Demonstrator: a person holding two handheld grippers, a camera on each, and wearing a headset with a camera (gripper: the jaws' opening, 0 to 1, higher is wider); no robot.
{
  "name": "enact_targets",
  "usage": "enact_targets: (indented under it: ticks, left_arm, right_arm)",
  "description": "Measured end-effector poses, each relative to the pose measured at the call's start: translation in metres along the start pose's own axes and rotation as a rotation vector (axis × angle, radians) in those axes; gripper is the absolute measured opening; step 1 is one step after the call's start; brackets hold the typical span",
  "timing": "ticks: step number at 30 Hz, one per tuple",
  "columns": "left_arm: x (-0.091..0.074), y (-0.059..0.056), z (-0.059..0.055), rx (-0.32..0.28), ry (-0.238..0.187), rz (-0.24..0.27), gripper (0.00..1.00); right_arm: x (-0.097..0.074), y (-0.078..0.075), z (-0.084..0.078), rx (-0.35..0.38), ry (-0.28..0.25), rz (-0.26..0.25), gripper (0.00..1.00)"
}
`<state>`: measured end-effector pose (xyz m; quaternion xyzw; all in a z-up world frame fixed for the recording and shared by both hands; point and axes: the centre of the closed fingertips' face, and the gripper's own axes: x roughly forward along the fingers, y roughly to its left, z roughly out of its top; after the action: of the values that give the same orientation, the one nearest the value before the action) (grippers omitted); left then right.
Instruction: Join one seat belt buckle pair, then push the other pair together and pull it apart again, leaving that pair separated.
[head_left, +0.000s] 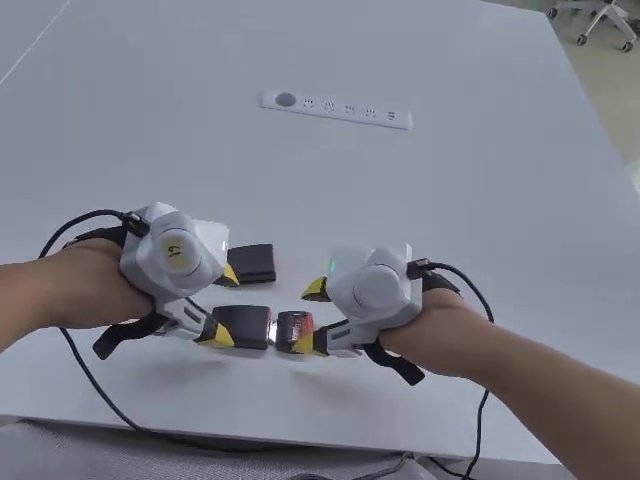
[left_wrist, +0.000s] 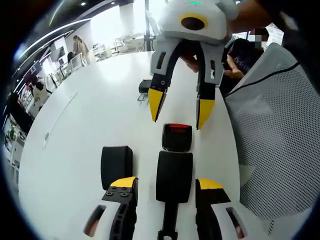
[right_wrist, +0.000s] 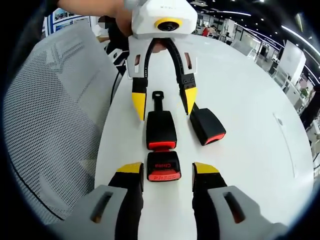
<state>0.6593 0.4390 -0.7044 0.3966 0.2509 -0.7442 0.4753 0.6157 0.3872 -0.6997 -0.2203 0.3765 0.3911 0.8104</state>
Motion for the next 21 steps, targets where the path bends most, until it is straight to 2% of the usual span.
enact_targets:
  ticks: [7,16,21]
  left_arm:
    - [-0.005,0.018,0.008,-0.043,-0.036,0.03,0.48]
    - [-0.005,0.037,0.016,-0.042,-0.037,0.055,0.48]
    - [0.0,0.05,0.015,-0.052,-0.028,0.058,0.48]
  right_arm:
    - [-0.017,-0.019,-0.012,-0.003,0.017,-0.037,0.36]
    - [-0.032,-0.041,-0.037,0.017,0.046,-0.074,0.35]
    - [-0.037,-0.054,-0.053,0.034,0.063,-0.092,0.35]
